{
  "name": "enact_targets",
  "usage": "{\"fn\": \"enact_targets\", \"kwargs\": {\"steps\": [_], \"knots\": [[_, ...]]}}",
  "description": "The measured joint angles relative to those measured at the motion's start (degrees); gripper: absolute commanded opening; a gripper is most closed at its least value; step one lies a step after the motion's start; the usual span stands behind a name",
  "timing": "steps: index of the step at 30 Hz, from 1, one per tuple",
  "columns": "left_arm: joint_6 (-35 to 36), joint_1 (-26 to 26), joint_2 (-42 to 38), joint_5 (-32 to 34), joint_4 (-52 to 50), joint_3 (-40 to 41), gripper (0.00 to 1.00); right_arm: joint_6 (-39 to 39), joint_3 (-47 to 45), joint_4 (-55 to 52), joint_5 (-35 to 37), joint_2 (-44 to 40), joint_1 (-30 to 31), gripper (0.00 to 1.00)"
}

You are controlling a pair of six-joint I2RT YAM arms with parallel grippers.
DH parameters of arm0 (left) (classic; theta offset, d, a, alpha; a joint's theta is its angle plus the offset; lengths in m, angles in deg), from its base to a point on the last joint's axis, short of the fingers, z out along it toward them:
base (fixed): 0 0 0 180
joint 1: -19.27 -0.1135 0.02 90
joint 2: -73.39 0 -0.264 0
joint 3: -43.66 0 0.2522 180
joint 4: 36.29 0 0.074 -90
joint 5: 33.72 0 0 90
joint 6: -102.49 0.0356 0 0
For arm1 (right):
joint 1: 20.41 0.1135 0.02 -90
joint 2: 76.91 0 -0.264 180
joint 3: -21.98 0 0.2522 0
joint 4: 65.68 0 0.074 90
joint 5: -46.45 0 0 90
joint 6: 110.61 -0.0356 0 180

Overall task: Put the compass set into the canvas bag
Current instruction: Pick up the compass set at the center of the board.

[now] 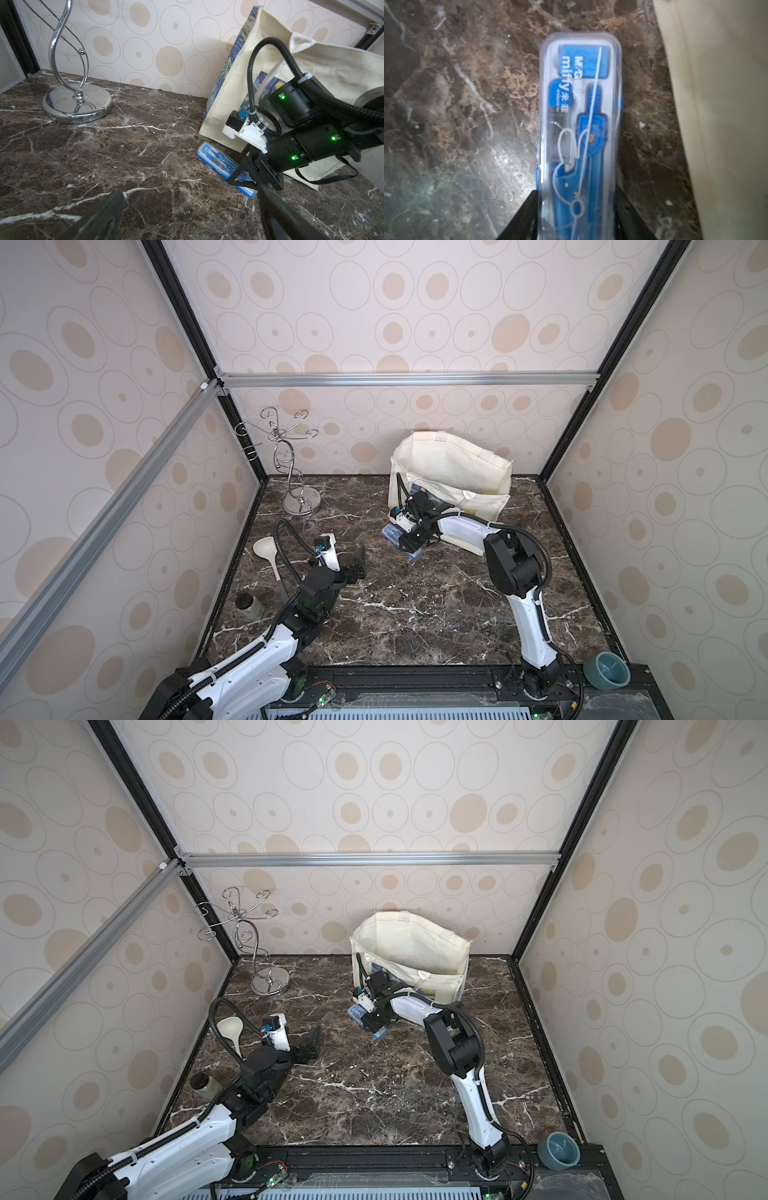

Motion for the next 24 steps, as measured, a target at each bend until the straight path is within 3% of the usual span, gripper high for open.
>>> {"fn": "enact_targets", "kwargs": {"steps": [12,18,24], "knots": [[0.0,-0.04,-2.58,0.48,-0.09,1.07,1.0,-0.24,-0.68,-2.67,-1.22,-3.26,4.92,0.45],[0.2,-0.04,-9.22,1.25,0.15,3.63,1.0,-2.54,7.78,-7.5,-0.92,-5.44,8.41,0.45],[1.42,-0.04,-15.5,0.55,0.17,5.7,1.0,-5.25,18.14,-10.21,-1.81,-8.5,8.2,0.46]]}}
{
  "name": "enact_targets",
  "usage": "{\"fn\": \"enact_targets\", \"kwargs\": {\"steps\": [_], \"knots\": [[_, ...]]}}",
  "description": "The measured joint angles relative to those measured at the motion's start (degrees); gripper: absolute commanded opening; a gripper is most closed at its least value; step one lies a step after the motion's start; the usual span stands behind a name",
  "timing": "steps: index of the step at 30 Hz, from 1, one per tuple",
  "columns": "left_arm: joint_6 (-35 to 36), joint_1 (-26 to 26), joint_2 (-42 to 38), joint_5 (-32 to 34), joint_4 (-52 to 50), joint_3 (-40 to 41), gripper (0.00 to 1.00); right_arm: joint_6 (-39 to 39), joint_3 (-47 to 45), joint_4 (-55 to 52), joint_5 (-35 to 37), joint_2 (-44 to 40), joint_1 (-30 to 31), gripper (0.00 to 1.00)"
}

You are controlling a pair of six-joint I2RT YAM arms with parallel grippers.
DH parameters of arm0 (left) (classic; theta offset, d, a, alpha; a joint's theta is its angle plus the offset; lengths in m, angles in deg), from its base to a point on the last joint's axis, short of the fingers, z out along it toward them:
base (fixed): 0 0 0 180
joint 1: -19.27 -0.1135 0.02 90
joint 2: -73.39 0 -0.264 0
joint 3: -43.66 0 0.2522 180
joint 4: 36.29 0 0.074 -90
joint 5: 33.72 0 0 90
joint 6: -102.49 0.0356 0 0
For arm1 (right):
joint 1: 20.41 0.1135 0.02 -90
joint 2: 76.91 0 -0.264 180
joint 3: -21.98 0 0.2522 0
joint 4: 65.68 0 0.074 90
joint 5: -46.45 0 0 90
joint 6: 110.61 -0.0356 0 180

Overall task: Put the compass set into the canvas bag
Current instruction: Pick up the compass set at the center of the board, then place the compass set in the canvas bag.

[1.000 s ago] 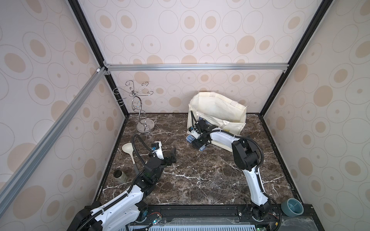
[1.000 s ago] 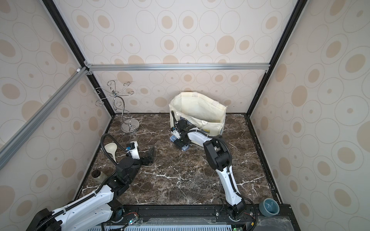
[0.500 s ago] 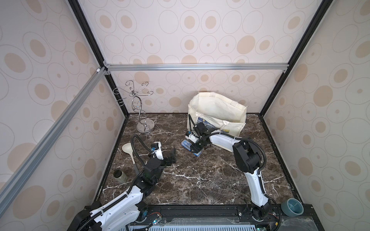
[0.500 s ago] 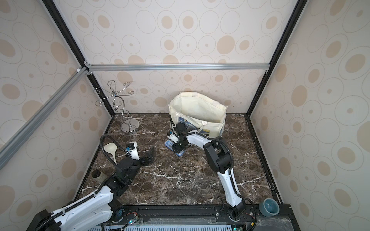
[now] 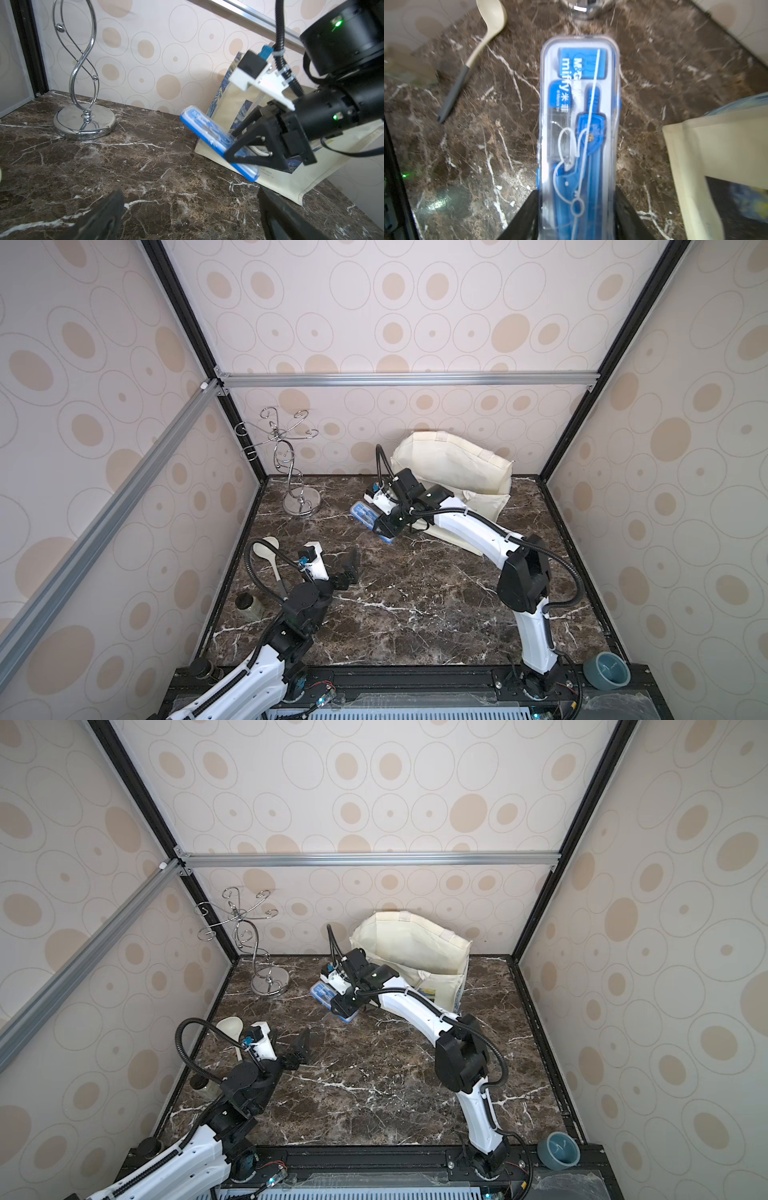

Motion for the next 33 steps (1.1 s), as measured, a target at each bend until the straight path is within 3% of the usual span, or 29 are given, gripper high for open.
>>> {"fn": "enact_targets", "kwargs": {"steps": [10,15,20,27,33], "knots": [[1.53,-0.02,1.07,-3.96,-0.15,0.39,1.0,-1.36,21.22,-4.7,4.59,-0.96,-1.62,0.48],[1.75,-0.04,4.92,-5.4,-0.52,-0.24,1.0,-1.11,23.63,-5.35,6.86,-2.4,-6.23,0.48],[1.75,-0.04,6.56,-5.81,-0.42,-0.76,1.0,-1.2,19.96,-5.75,8.61,-4.76,-12.74,0.48],[1.73,-0.04,7.3,-5.38,-0.5,-0.98,1.0,-1.81,5.44,-3.32,9.79,-10.23,-21.22,0.49],[1.66,-0.07,8.85,-1.29,-3.23,-3.19,1.0,-2.12,-2.08,-2.56,10.93,-9.05,-24.11,0.5]]}}
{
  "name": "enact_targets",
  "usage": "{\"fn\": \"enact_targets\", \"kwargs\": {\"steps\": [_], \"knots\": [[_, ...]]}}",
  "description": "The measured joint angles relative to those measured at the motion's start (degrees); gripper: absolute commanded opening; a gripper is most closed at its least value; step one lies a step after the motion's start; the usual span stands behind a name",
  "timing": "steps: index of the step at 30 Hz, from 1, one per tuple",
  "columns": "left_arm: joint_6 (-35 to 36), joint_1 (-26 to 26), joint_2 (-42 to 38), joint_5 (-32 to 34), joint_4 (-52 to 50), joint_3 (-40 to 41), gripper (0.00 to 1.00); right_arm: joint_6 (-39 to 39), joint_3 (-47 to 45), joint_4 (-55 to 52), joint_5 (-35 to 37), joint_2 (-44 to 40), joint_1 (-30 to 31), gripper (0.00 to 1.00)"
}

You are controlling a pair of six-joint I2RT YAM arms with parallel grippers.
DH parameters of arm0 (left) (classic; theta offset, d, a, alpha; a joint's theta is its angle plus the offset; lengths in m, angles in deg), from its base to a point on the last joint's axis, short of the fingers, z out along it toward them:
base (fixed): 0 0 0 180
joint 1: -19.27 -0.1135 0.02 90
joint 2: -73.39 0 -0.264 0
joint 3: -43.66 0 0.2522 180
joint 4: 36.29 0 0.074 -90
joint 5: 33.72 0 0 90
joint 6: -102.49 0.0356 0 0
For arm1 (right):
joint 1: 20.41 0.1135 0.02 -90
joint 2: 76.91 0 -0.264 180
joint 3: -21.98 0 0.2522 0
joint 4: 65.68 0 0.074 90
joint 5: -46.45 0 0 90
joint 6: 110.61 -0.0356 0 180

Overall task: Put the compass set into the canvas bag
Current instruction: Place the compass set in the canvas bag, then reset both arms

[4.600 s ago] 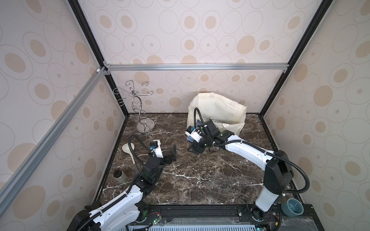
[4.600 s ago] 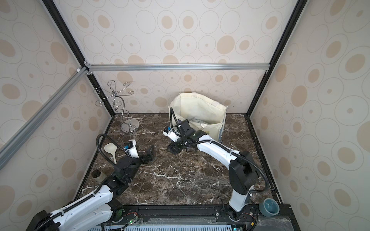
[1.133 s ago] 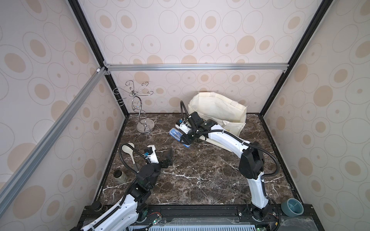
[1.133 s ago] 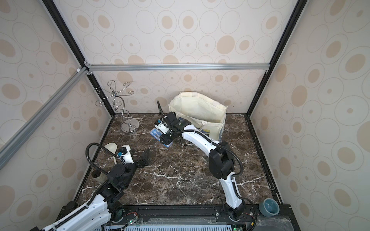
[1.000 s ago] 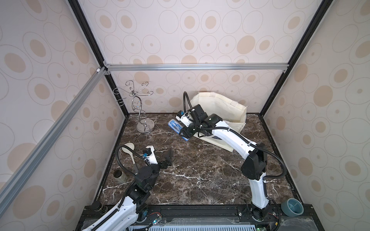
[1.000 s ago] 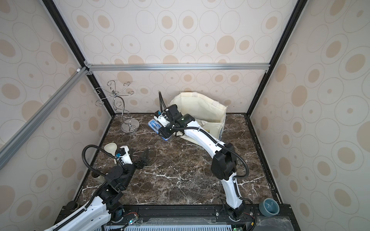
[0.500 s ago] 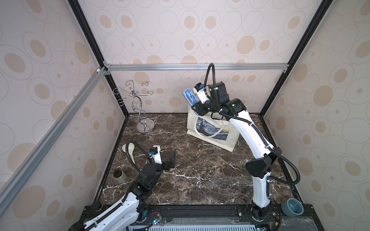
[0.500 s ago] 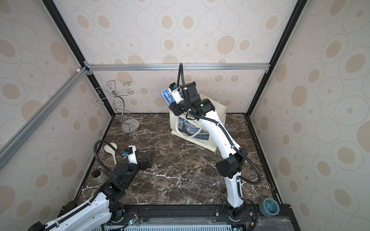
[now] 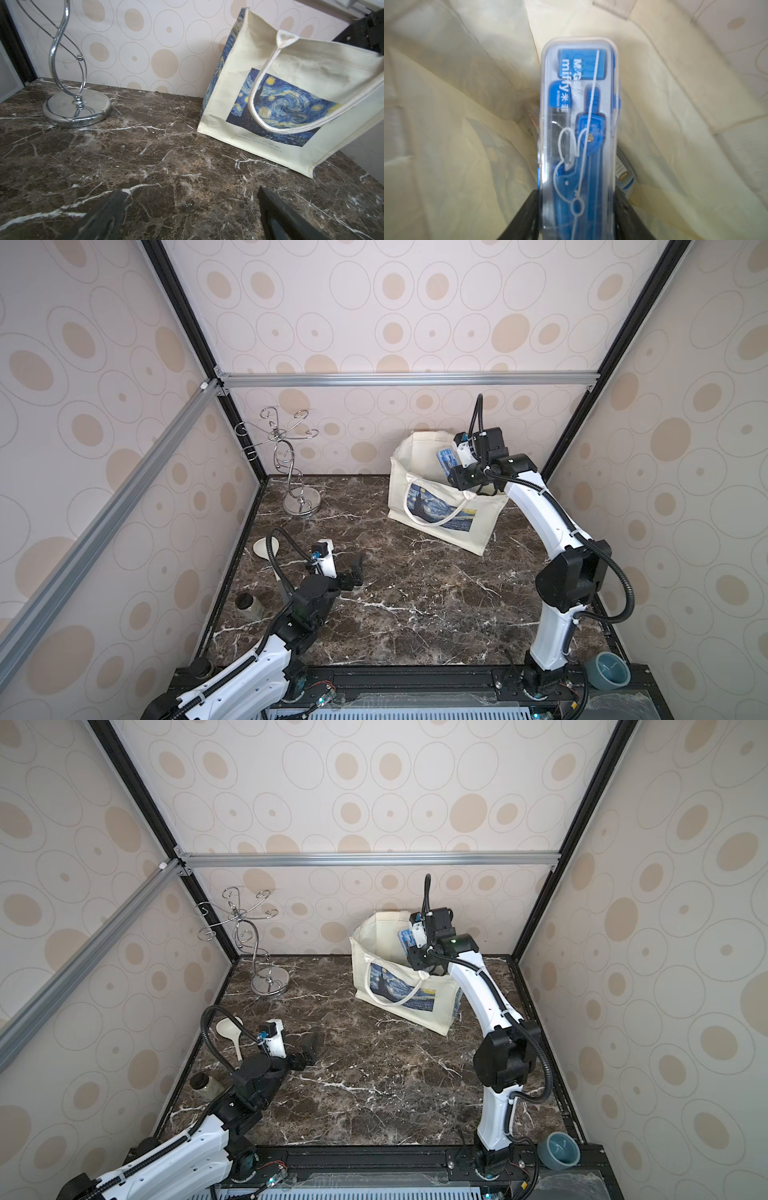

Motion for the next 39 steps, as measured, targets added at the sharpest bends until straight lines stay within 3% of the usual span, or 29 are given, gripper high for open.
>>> {"fn": "enact_targets", "kwargs": {"steps": [12,18,22,24,26,33,39], "knots": [[-0.68,-0.26,0.9,5.18,-5.6,-1.51,1.0,0.74,-0.35,-2.16,4.61,8.92,0.07,0.56],[-0.66,-0.31,1.18,6.12,-6.29,-1.53,1.0,0.61,0.68,-4.96,4.83,11.5,-0.22,0.75],[-0.61,-0.35,1.6,7.08,-6.93,-1.55,1.0,0.28,1.18,-3.5,2.58,10.56,-0.22,0.83],[-0.59,-0.52,1.64,7.87,-7.56,-1.57,1.0,0.02,1.16,-2.56,1.25,9.25,-0.22,0.86],[-0.59,-0.74,1.64,8.68,-8.33,-1.57,1.0,-0.66,1.01,-1.27,0.17,7.21,-0.22,1.0],[-0.04,-1.68,1.92,9.99,-9.9,-1.57,1.0,-1.9,-3.43,5.05,-1.07,-6.32,-0.22,1.0],[1.11,-2.58,1.79,10.69,-10.1,-1.57,1.0,-3.13,-11.67,10.36,4.74,-18.67,-0.22,1.0]]}}
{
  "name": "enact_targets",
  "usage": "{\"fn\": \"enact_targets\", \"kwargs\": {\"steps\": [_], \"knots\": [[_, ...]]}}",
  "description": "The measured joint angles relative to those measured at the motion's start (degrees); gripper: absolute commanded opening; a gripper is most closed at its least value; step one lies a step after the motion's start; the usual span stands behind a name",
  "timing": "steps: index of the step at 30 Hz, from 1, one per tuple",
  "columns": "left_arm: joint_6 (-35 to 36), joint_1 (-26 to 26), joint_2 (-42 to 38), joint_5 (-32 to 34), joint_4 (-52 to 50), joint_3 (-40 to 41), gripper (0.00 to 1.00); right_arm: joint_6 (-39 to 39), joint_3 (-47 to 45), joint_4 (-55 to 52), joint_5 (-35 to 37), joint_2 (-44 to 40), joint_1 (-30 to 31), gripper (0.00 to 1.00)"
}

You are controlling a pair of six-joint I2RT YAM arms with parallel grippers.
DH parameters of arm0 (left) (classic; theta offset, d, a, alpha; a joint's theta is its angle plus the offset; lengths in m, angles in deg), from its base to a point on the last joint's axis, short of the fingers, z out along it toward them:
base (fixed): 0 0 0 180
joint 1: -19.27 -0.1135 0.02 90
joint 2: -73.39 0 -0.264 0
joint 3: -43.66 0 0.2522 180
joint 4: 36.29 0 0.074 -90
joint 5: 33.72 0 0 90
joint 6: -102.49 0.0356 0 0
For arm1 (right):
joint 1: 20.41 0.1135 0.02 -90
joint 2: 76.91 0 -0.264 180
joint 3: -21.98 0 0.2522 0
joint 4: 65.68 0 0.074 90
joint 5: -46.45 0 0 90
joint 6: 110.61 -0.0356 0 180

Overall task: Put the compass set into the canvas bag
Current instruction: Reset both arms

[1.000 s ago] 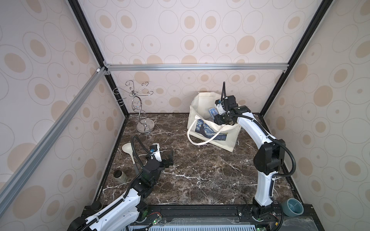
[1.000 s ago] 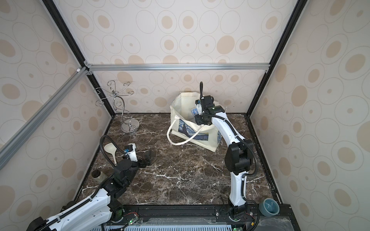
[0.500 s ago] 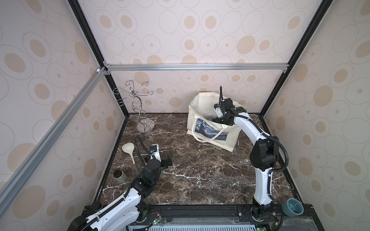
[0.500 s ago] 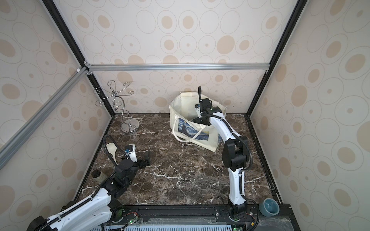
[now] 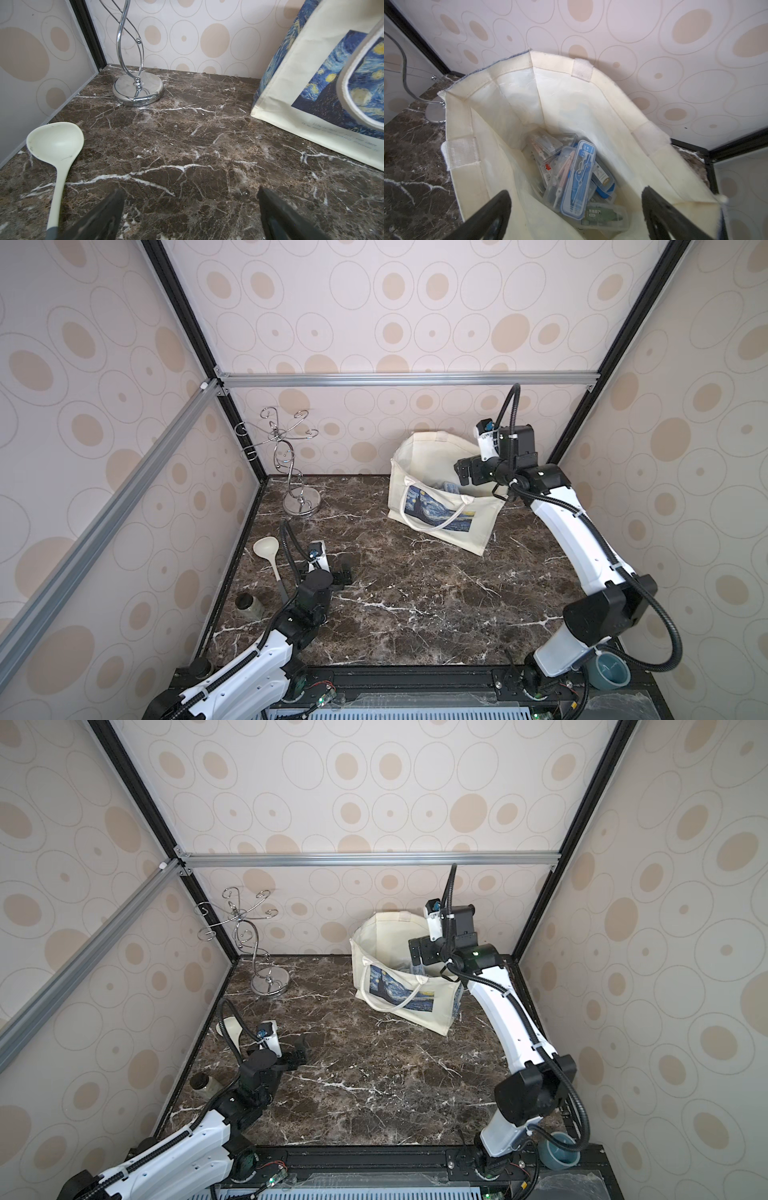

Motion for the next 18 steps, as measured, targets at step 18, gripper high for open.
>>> {"fn": "enact_targets", "kwargs": {"steps": [18], "knots": [[4.85,-5.92,-1.79,1.16,-4.5,-1.22,1.0,-8.41,-33.94,5.75,24.74,-29.62,-10.67,1.0]]}}
